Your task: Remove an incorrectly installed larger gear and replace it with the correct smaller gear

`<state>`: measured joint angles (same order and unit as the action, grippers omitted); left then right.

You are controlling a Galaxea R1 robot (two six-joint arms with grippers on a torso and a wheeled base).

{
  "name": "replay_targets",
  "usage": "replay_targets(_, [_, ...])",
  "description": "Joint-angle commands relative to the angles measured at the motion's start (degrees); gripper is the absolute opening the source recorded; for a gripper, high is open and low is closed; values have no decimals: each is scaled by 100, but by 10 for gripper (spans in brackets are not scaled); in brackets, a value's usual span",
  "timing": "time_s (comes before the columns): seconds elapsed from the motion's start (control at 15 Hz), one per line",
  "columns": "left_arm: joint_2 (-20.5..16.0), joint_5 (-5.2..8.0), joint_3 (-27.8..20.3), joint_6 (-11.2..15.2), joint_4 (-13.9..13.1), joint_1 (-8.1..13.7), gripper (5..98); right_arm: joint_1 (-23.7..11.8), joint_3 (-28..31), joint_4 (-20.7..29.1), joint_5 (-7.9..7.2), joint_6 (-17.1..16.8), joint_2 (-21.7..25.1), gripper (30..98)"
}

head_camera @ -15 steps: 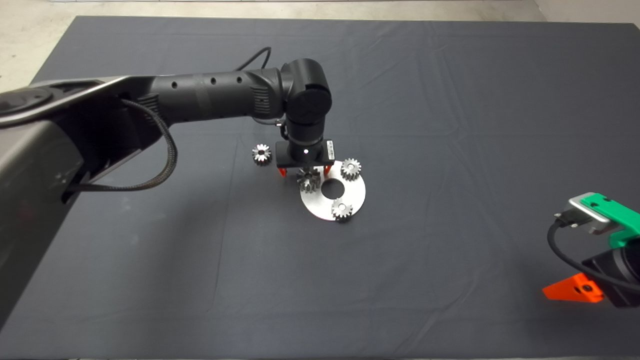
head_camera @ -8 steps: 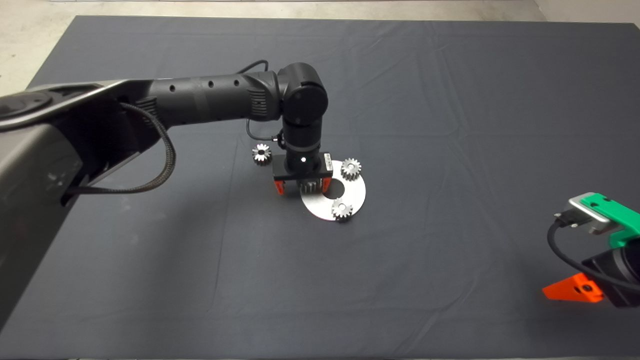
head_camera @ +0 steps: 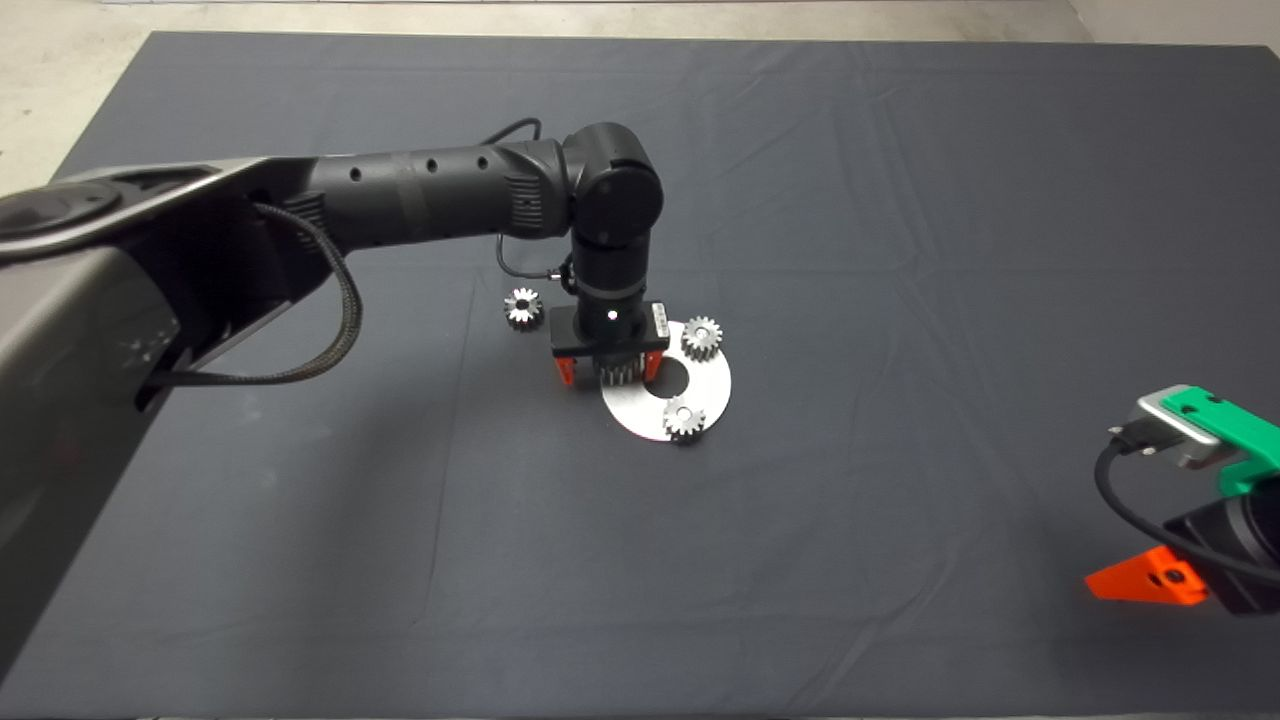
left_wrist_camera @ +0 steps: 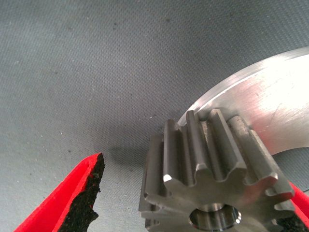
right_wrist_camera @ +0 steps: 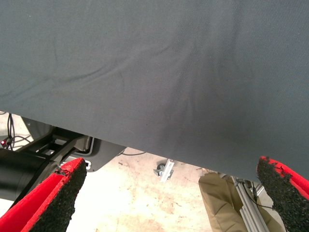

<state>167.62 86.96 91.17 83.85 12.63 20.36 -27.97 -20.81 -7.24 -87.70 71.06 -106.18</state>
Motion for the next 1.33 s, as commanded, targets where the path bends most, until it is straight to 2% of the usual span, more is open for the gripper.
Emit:
replay_targets(0.0, [21, 296, 92, -176, -41, 206, 746, -95, 61, 144, -511, 75, 16, 934])
replay_targets(0.27, [65, 296, 92, -202, 21, 207, 712, -95, 70, 144, -503, 75, -22, 934])
replay_targets(0.73, [65, 296, 92, -263, 29, 215, 565, -104, 70, 144, -520, 82, 4, 934])
replay_targets(1.27, [65, 322, 57, -299, 38, 223, 496, -104, 70, 147, -503, 101, 4, 934])
